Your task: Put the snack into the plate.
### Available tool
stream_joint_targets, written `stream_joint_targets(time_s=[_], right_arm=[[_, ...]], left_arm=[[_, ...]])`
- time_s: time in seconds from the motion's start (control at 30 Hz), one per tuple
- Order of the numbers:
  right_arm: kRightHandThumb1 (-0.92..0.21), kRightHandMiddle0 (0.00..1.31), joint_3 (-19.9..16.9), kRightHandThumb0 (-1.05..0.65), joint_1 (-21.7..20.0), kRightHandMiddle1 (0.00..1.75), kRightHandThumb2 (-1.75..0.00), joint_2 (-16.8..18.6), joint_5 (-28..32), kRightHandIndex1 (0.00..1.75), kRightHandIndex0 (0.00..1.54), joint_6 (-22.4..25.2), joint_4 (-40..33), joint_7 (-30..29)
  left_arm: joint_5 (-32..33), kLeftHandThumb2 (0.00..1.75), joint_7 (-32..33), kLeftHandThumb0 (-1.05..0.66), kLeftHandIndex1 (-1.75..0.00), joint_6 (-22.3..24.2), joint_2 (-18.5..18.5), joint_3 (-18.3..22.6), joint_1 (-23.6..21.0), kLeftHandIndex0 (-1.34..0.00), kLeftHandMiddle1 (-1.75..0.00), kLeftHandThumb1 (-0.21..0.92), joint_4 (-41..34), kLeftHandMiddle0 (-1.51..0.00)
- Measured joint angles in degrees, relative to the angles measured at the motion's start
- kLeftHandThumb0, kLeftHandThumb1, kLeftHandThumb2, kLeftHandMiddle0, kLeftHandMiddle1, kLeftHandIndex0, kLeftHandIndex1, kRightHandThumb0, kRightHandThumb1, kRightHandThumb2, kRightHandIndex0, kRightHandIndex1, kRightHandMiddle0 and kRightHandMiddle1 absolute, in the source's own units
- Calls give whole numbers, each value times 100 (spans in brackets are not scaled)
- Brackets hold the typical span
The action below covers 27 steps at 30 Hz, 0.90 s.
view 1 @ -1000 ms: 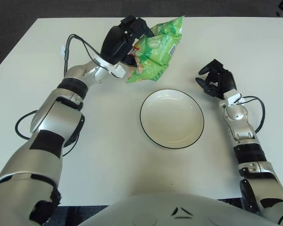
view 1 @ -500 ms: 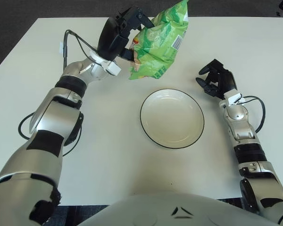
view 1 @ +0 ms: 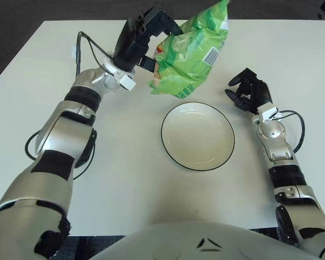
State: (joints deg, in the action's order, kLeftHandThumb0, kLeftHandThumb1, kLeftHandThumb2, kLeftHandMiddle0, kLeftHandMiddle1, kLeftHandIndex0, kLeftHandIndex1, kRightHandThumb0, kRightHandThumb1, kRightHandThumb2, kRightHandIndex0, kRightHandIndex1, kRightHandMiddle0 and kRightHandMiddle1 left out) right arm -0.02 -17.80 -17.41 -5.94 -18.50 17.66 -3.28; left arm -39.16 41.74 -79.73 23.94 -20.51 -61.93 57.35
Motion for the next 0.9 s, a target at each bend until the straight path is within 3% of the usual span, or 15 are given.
stream_joint_targets(time_s=[0.6,0.77,0.9], right_arm=[[-92,43,9,-36,-41,152,-31,5,0,165,79,-4,47,23],[-92,43,9,-36,-59,152,-31,5,0,165,79,-3,77,31],[-92,44,13,-36,-78,151,-30,5,-1,164,80,0,109,32]], left_arm=[[-41,113,-229,42,-175,-157,-576,398,413,-61,-175,46,-150,-49],[10,113,-448,42,-175,-235,-657,377,465,-62,-175,46,-97,-49],[364,115,-905,42,-175,-572,-670,164,454,-65,-175,44,179,-51]])
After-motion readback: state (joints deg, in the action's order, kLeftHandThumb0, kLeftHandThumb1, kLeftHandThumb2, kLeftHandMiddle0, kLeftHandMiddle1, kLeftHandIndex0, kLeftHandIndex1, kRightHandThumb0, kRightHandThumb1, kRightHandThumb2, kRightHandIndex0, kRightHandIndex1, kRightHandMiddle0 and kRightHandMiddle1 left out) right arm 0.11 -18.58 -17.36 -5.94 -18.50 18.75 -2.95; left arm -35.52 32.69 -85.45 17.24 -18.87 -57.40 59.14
